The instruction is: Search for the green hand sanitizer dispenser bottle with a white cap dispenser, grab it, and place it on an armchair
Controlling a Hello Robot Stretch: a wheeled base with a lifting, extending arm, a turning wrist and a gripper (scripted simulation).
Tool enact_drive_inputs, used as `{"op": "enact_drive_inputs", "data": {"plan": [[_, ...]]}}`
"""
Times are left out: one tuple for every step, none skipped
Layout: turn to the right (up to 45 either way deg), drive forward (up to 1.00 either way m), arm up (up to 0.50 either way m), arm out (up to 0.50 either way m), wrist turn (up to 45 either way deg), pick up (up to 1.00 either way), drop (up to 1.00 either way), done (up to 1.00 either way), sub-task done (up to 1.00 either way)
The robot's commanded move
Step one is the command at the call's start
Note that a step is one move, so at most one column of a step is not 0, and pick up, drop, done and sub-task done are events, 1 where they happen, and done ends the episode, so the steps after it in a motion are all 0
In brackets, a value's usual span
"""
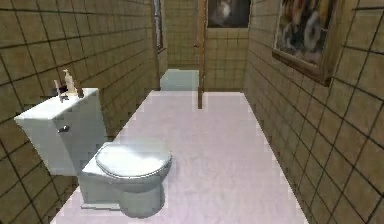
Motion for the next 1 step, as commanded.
{"op": "enact_drive_inputs", "data": {"plan": [[21.0, 0.00, 0.00, 0.00, 0.0, 0.00, 0.00, 0.00, 0.00]]}}
